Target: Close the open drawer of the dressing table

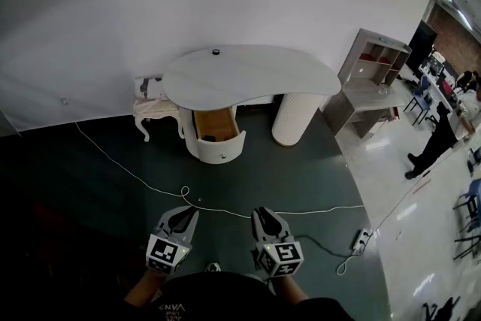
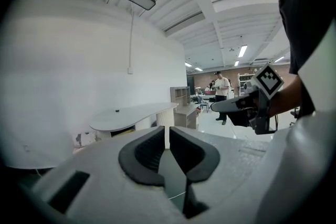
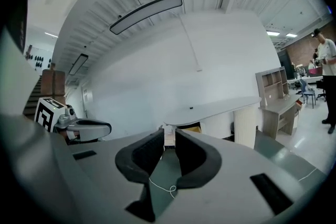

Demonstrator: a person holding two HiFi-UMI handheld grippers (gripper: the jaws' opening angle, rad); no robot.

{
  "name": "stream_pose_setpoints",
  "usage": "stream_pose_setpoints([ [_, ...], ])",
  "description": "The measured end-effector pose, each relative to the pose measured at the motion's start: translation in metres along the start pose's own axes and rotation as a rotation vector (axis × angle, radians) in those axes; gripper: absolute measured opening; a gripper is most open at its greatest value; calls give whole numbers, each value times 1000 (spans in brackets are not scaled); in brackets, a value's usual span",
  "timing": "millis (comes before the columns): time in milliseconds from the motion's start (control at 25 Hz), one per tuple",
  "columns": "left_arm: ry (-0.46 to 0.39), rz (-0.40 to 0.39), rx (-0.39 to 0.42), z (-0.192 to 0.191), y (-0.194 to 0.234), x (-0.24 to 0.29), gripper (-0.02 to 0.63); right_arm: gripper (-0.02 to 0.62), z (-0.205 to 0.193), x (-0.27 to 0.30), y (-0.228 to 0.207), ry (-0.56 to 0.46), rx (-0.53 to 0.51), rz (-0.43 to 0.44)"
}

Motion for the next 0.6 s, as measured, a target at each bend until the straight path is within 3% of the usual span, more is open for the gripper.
stream_pose_setpoints([
  [360,8,-29,-22,-20,31,4,25,132,-6,24,3,9,13,-93],
  [400,6,-31,-35,-21,31,8,37,138,-7,26,0,14,14,-95],
  [480,7,-42,-63,-26,32,17,125,141,-11,33,-6,27,22,-91],
  [600,32,-44,-75,-34,40,26,147,144,-16,45,-12,63,41,-104],
])
Point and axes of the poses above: the fingertips, and each gripper's own axes: x forward along the fingers, y to its left, z out of its top, the point moved 2 cm from there along -x, backward along the fingers, and after that the axes turned 9 degrees about x, right-handed, at the moved point
